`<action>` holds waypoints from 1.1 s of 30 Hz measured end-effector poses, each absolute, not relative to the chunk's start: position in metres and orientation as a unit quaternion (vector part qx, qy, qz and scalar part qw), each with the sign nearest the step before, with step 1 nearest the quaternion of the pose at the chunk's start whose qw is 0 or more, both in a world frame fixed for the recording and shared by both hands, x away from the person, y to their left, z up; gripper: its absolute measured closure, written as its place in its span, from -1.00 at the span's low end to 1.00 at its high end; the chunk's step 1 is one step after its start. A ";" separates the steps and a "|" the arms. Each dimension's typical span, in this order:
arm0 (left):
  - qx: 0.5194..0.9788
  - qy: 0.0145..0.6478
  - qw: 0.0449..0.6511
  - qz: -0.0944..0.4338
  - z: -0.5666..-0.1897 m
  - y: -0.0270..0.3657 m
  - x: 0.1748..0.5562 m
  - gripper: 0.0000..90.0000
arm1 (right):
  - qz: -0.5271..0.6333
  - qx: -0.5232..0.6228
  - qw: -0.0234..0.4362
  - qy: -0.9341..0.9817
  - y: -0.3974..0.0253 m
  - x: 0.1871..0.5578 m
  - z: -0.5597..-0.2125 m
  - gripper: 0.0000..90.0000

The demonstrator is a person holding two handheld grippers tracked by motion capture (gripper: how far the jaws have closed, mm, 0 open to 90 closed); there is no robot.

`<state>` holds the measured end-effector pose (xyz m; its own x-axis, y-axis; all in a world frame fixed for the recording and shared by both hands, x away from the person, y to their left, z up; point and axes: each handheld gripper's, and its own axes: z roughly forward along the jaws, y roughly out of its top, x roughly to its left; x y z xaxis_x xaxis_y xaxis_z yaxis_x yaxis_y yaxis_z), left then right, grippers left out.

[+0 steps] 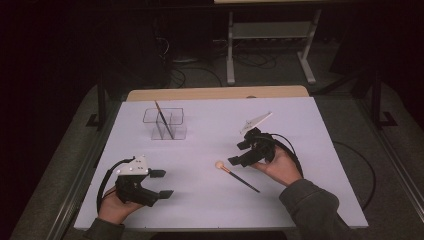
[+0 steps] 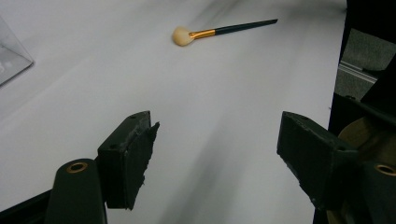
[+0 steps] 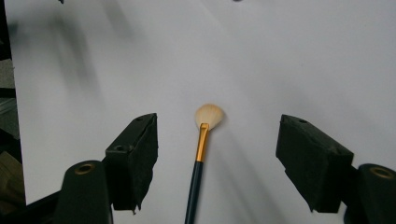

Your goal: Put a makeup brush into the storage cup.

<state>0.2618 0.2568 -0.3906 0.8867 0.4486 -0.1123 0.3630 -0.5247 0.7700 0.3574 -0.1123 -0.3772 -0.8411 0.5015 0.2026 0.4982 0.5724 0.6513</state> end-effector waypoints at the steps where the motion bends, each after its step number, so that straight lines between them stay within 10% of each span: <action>1: 0.872 0.233 0.428 0.050 -0.391 0.257 0.262 -0.42 | 0.366 0.279 0.004 0.888 -0.113 0.357 -0.378 -0.36; 33: 0.872 0.234 0.427 0.051 -0.391 0.257 0.263 -0.42 | 0.348 0.282 -0.005 0.894 -0.113 0.349 -0.395 -0.30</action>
<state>0.2625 0.2567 -0.3913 0.8852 0.4519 -0.1106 0.3643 -0.5251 0.7691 0.3494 -0.1130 -0.3945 -0.8408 0.5007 0.2056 0.5080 0.5987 0.6193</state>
